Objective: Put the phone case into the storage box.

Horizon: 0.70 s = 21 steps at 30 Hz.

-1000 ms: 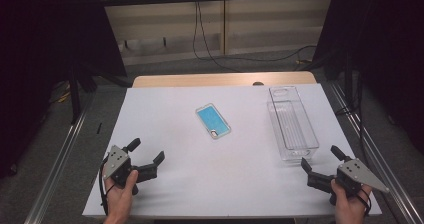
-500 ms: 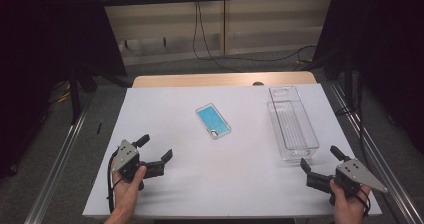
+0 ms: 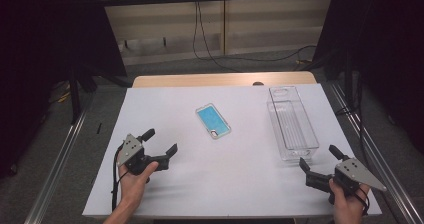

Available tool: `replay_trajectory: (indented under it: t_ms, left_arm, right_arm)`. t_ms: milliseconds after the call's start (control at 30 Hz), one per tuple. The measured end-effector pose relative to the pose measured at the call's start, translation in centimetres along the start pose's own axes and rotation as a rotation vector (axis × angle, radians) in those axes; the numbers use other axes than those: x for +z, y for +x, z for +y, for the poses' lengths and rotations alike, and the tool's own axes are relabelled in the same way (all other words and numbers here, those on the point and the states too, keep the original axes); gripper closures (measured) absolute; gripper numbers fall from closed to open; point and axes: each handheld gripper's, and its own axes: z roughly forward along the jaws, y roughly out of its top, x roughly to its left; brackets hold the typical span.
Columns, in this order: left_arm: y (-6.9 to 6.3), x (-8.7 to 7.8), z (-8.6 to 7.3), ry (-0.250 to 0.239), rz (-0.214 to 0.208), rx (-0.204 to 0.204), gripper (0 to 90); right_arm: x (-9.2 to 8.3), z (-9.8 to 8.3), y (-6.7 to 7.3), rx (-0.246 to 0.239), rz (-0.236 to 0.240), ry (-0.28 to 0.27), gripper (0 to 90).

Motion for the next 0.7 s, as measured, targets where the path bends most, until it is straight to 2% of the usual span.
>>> replay_trajectory:
  t_ms: [100, 133, 400, 633, 700]
  left_arm:
    - [-0.1, 0.4, 0.2, -0.002, -0.012, -0.004, 2.5]
    - [-0.3, 0.7, 0.5, 0.001, -0.021, 0.009, 2.5]
    - [-1.1, 1.7, 1.5, -0.005, -0.063, 0.028, 1.8]
    - [-0.7, 2.5, 2.1, -0.002, -0.065, 0.048, 1.6]
    - [-0.6, 2.8, 2.4, 0.004, -0.063, 0.066, 1.2]
  right_arm:
    - [-0.1, 0.0, 0.0, 0.000, -0.001, 0.000, 0.0]
    - [-0.1, 0.0, 0.0, 0.000, 0.000, 0.000, 0.0]
    - [-0.1, 0.0, 0.0, 0.001, 0.002, 0.000, 0.0]
    - [-0.1, 0.0, 0.0, 0.002, 0.004, 0.000, 0.0]
    - [-0.1, 0.0, 0.1, 0.001, 0.006, 0.000, 0.0]
